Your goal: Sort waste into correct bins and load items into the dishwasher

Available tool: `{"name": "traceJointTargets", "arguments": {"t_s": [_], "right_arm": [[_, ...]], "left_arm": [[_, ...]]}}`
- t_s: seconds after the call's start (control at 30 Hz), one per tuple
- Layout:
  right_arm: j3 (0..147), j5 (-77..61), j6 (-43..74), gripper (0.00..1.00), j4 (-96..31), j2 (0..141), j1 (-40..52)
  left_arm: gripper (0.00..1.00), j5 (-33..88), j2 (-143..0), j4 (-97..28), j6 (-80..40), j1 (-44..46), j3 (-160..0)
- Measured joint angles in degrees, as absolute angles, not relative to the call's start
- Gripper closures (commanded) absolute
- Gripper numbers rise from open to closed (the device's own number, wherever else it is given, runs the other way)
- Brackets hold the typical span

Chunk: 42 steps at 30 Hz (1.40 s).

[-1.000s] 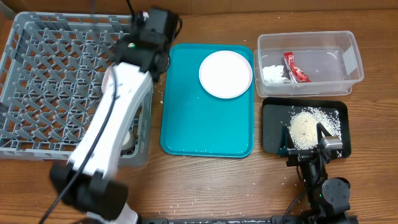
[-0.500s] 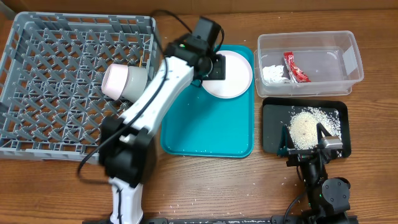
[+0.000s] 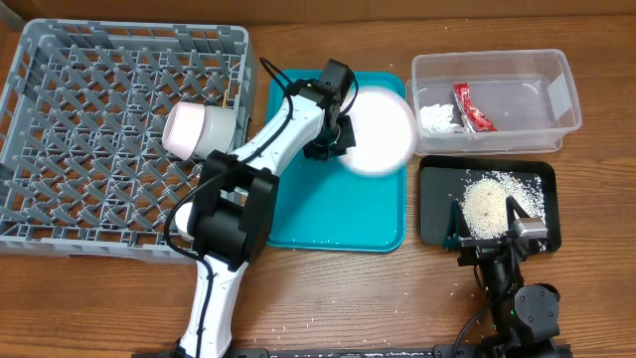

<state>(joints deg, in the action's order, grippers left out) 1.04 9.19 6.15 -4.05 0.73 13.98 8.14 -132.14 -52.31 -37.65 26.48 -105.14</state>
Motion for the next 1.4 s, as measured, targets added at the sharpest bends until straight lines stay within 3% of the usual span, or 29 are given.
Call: {"name": "traceJointTargets", "arguments": {"t_s": [0.23,0.5,0.73,0.9,1.17,1.4], "right_arm": [[1.04,9.19,6.13,0.00,-4.05,0.73,13.98],[1.04,9.17,6.11,0.00,-4.05,0.73,13.98],[1.04,9.19,6.15,0.00,-4.08,0.73,13.98],[1.04,9.17,6.13,0.00,-4.08,0.73,13.96],[1.04,9.19,6.15,0.00,-4.05,0.73,13.98],[1.04,9.17,6.15,0.00,-4.05,0.73,13.98]], "left_arm": [[0.96,9.76,-131.31,-63.83,-32.93,23.49,-106.19],[0.96,5.45,-118.61,-72.27,-24.56,11.53,-108.75],[0.96,-19.70,-99.72,-75.16,-15.09,4.69,-111.13],[0.96,-40.47,-96.40,-70.50,-7.25,2.94,-111.39],[0.96,-53.04,-100.51,-64.31,1.50,1.80,-110.61],[0.96,-57.23,-103.28,-59.16,3.68,-3.01,-105.01]]}}
